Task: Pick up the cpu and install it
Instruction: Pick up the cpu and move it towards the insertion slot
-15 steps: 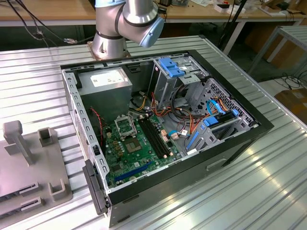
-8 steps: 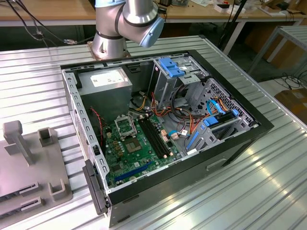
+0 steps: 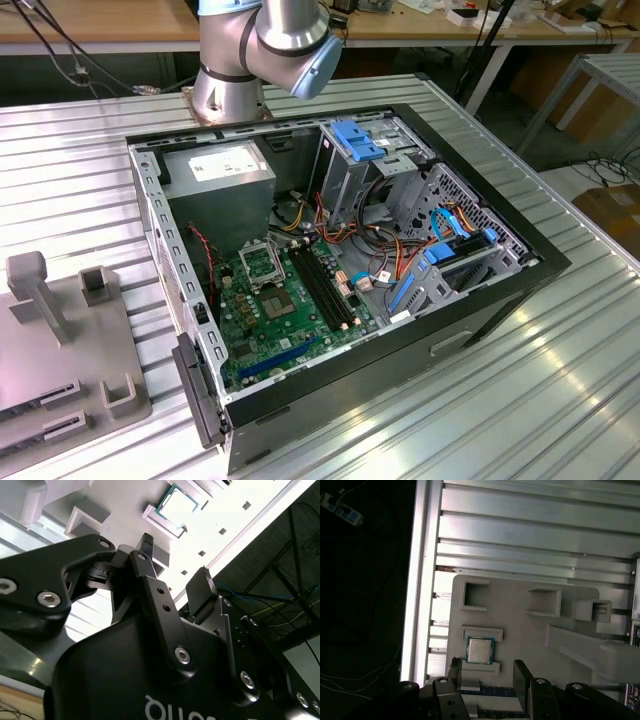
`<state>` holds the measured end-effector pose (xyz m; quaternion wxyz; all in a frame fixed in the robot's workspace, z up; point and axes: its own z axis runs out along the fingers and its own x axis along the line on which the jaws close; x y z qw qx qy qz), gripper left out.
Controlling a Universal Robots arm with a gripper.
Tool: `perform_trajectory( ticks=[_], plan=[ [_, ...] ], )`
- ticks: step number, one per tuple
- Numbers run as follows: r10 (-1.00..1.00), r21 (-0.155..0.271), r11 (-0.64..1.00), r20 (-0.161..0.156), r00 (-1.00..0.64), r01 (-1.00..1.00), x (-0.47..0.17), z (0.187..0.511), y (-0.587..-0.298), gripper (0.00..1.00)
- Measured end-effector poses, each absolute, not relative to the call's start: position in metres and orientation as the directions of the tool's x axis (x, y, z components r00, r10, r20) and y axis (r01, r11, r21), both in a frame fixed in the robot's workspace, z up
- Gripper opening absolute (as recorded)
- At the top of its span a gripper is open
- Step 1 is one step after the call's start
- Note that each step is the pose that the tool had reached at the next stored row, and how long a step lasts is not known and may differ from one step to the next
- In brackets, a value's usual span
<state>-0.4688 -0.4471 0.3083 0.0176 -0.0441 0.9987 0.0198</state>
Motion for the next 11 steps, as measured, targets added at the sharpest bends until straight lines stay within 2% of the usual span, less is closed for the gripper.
perform_trajectory(
  ticks=[11],
  plan=[
    [-0.087, 0.038, 0.995, -0.037, -0.995, -0.089, -0.4688, 0.3077, -0.4471, 0.54]
  ],
)
